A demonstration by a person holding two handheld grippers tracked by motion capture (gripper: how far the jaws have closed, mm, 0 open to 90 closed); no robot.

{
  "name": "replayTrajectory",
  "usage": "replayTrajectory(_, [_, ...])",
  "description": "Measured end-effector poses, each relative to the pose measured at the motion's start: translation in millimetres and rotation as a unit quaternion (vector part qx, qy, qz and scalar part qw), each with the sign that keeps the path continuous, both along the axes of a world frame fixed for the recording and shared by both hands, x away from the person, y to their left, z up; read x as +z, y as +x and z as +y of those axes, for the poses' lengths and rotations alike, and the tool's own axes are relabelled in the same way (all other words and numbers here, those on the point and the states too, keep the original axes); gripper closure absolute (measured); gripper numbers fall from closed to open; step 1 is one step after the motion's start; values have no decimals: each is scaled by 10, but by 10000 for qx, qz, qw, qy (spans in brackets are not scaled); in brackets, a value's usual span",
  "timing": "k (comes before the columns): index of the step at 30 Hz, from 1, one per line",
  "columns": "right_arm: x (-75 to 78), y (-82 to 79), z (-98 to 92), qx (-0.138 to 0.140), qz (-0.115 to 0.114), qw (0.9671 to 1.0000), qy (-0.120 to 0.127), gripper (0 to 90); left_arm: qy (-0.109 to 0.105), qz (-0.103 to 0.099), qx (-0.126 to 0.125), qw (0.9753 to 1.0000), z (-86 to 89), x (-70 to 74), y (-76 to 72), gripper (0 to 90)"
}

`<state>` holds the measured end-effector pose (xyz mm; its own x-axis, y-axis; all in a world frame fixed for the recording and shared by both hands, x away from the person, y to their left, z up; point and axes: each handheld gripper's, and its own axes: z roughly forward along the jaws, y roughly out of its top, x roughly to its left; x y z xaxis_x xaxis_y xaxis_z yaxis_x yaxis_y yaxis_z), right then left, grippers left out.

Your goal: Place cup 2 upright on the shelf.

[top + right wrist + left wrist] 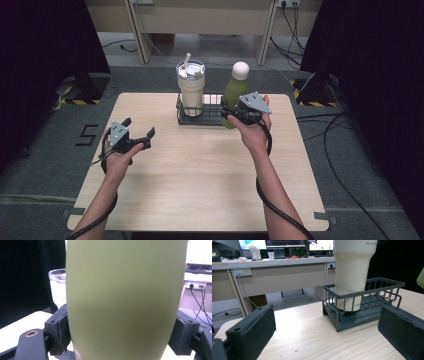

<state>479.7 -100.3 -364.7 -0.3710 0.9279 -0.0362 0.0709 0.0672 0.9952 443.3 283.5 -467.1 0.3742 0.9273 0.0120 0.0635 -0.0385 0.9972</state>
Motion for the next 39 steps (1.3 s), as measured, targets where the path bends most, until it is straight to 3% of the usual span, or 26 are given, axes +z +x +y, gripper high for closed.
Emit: replayTrajectory(39, [161, 338, 79, -139, 77, 9999, 8, 209, -24, -12, 39, 10000, 40, 11, -3, 12])
